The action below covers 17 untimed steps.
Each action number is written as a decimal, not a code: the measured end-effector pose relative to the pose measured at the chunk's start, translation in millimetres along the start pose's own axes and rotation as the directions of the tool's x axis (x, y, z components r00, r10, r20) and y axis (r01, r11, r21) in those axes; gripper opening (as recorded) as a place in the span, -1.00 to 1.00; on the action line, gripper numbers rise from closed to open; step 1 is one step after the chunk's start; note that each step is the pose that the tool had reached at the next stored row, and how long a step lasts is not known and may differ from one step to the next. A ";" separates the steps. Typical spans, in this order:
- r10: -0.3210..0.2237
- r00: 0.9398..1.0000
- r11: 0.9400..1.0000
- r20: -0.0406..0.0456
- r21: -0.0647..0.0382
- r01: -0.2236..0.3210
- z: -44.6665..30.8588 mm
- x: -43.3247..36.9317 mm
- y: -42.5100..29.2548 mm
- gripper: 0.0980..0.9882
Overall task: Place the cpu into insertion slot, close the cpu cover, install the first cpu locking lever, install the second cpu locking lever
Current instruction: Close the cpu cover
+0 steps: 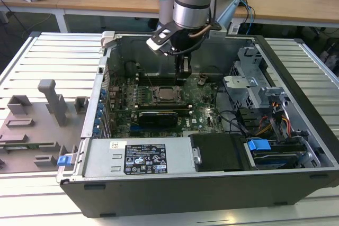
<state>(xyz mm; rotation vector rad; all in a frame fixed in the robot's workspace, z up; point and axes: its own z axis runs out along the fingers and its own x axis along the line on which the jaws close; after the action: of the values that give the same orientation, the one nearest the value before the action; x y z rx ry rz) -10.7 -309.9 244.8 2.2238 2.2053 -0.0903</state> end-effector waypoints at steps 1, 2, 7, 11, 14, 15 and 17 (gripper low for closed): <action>0.000 1.000 1.000 0.000 0.000 0.000 0.1 0.0 -1.3 -0.98; 0.000 1.000 1.000 0.000 0.000 0.000 0.2 0.0 -2.7 -0.98; 0.000 1.000 1.000 0.000 0.000 0.000 1.0 -0.1 -11.3 -0.98; 0.000 1.000 1.000 0.000 0.000 0.000 1.4 -0.1 -15.5 -0.98; 0.000 1.000 1.000 0.000 0.000 0.000 1.7 -0.1 -18.3 -0.98; 0.000 1.000 1.000 0.000 0.000 0.000 1.8 -0.1 -19.5 -0.98; 0.000 1.000 1.000 0.000 0.000 0.000 2.2 -0.1 -22.3 -0.98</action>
<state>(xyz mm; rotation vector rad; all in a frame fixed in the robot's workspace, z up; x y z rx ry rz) -33.1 -309.9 243.4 2.2239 2.2052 -0.0903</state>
